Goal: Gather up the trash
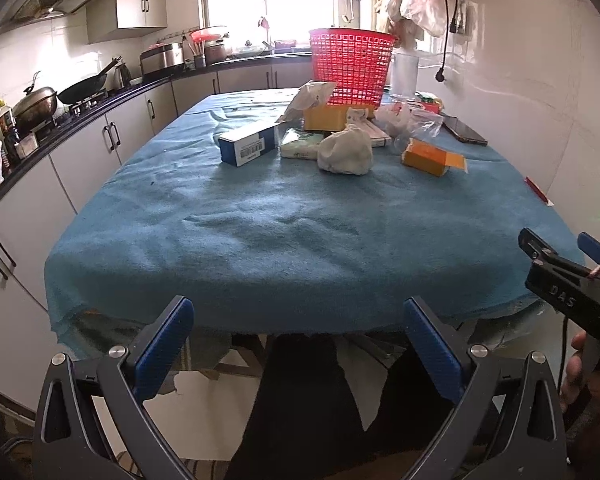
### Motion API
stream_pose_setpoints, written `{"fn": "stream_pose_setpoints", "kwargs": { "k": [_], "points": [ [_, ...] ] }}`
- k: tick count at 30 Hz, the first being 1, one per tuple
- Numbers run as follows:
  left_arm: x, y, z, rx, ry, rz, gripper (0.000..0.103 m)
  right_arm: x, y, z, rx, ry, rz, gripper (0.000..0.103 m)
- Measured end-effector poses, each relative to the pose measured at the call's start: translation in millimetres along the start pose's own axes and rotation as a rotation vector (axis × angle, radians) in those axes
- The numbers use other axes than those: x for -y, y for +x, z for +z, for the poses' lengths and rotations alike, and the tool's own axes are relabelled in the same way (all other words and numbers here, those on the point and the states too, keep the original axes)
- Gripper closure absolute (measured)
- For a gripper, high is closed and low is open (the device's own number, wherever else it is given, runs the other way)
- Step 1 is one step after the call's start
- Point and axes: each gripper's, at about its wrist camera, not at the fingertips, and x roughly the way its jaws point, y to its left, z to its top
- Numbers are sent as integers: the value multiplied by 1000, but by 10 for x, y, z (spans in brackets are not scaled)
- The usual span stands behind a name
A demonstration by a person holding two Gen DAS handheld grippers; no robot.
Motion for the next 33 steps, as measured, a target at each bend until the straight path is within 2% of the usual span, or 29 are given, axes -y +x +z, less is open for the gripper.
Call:
{"fn": "stream_pose_setpoints", "kwargs": {
  "k": [6,11,16,20,23,28,33],
  "points": [
    [-170,73,191,20,-8,68,0,32,17,103,19,-5,30,0],
    [-353,139,483,65,-12,127,0,38,78,308,37,-12,126,0],
    [-466,240,754,90,-5,157,0,44,266,539,-16,1,256,0],
    [-420,363,942,92,29,153,0,48,413,681,-48,5,273,0],
    [-317,490,1064,87,69,120,0,37,537,789,-71,0,290,0],
    [-76,790,1244,47,146,58,0,49,787,980,-117,-6,333,1],
    [169,1037,1335,17,212,50,0,29,1039,1083,-164,-16,354,2]
  ]
}}
